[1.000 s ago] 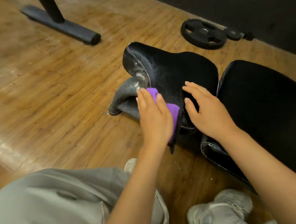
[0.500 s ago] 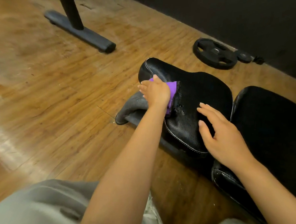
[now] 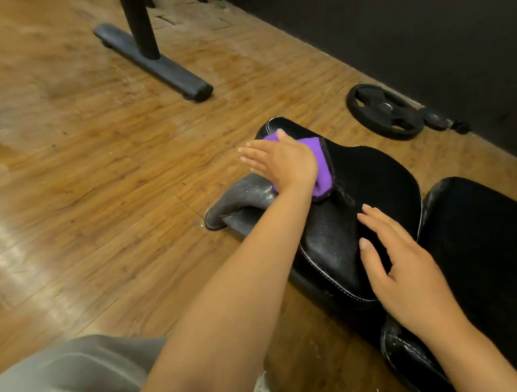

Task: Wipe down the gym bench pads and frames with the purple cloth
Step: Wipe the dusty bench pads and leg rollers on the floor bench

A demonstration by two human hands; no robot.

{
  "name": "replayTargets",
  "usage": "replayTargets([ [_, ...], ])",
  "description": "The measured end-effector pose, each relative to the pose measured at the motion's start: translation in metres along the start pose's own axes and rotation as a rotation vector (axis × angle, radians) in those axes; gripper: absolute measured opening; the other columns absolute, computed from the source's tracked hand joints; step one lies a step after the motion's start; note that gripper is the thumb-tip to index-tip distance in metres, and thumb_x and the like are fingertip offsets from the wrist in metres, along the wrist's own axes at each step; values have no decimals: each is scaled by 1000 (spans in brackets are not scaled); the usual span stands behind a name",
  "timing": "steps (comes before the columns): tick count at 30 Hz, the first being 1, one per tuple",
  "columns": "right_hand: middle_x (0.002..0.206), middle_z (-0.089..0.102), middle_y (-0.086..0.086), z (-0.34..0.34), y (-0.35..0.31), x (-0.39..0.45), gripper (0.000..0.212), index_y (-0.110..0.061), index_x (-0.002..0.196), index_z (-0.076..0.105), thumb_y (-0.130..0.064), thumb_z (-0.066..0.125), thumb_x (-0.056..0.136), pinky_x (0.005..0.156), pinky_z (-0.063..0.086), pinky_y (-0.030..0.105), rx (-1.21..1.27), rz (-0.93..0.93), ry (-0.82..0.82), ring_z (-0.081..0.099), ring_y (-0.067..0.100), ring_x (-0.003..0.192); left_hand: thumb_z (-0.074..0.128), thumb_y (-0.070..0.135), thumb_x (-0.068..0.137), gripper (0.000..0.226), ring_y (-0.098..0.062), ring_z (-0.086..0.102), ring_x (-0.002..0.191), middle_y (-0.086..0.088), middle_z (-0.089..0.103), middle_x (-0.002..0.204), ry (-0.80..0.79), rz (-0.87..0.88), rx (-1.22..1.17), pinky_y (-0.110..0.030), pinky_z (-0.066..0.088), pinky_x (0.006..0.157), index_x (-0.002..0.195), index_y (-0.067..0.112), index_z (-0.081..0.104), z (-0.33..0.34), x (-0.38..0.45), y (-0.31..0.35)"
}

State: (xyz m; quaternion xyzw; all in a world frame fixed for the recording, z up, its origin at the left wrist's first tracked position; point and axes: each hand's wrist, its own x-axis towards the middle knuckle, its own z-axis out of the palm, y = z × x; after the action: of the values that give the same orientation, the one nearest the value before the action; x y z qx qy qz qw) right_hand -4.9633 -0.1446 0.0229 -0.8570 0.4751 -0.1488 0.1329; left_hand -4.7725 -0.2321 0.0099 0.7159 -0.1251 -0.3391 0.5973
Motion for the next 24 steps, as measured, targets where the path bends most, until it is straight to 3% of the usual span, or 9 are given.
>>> replayTargets([
  [4,145,29,-25,0,2,-1,45,-29,140,42,-33,43,95,117,24,33,13,9,-15,22,-5,139,21,27,106,58,-28,-14,147,-17,-8,160,91,150,17,-36,-10,117,150,-4,-1,-6,29,3],
  [8,142,28,-27,1,1,0,45,-27,140,43,-30,44,95,118,24,32,22,7,-14,21,-8,137,26,23,106,60,-28,-18,146,-14,-15,159,-37,269,-3,-29,-12,114,150,-3,-6,-9,14,-20],
  [12,140,29,-26,2,0,1,43,-23,138,47,-26,47,95,116,28,33,14,-5,9,21,-13,133,27,24,106,64,-21,-26,143,-8,-28,156,-213,282,-9,-23,-15,110,149,3,-15,-13,-9,-41],
  [15,140,28,-28,1,0,1,43,-25,138,45,-27,46,95,113,33,36,1,0,7,19,-15,132,26,24,106,63,-21,-27,143,-7,-26,157,-172,308,-37,-23,-16,110,150,3,-14,-11,-1,-34],
  [17,140,24,-30,0,-1,1,45,-27,140,43,-30,44,95,115,29,33,-12,4,-7,19,-14,133,26,23,105,59,-25,-21,146,-11,-15,160,-59,326,38,-28,-13,114,151,0,-4,-8,18,-22],
  [19,140,22,-32,-1,-2,1,45,-30,141,40,-31,43,95,116,23,27,-14,15,-24,16,-15,134,28,21,104,51,-32,6,147,-17,16,158,7,367,169,-34,4,118,148,-4,22,-9,48,-8],
  [21,139,23,-32,0,-2,1,45,-30,140,40,-31,44,96,115,21,24,-16,16,-24,15,-17,132,31,17,101,36,-33,44,127,-20,52,132,-84,418,276,-32,32,99,124,-1,53,-18,74,5],
  [22,139,24,-32,0,-2,1,45,-30,140,41,-30,45,96,115,21,24,-15,16,-21,16,-17,132,32,16,100,31,-30,53,107,-19,60,111,-163,415,312,-31,35,81,107,3,60,-22,80,10],
  [24,139,26,-30,1,-1,1,44,-28,140,43,-29,45,95,117,23,28,-4,19,-14,18,-15,132,33,18,100,30,-25,51,87,-12,59,86,-255,400,335,-31,33,70,90,10,59,-28,85,16],
])
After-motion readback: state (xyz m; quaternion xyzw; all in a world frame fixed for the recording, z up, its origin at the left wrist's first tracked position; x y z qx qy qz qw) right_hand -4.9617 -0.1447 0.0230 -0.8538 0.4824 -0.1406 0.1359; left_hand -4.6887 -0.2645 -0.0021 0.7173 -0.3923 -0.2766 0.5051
